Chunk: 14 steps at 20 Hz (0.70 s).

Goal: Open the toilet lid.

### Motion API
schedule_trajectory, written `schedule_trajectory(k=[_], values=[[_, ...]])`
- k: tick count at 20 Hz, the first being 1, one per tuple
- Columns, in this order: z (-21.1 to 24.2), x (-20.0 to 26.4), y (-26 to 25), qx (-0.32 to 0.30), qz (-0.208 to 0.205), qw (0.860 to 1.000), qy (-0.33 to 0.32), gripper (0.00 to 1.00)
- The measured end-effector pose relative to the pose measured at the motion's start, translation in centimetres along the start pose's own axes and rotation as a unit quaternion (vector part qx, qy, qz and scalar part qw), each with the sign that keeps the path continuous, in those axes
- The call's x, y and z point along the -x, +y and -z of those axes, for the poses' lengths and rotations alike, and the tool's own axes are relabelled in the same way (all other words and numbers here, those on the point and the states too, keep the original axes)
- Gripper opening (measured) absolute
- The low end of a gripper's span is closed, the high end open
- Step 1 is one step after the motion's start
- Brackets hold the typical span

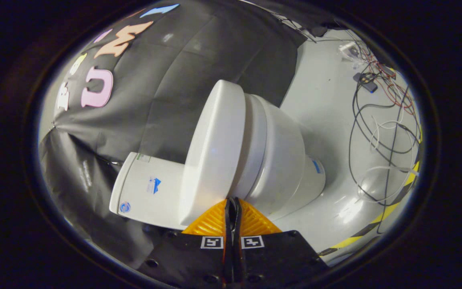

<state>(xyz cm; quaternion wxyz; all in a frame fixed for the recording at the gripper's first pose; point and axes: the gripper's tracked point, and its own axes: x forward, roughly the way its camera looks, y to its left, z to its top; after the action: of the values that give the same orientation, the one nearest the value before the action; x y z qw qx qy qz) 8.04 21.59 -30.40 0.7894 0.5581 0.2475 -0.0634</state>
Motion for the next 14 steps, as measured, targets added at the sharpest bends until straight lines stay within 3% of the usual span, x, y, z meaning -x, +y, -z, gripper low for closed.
schedule_trajectory(k=[3,8,14], values=[[-0.6,-0.1,0.7,-0.007,0.031,0.999,-0.026,0.02],[-1.2,1.4,3.4,-0.021,0.028,0.999,-0.040,0.02],[-2.6,2.9,7.7,0.008,0.038,0.998,-0.050,0.01]])
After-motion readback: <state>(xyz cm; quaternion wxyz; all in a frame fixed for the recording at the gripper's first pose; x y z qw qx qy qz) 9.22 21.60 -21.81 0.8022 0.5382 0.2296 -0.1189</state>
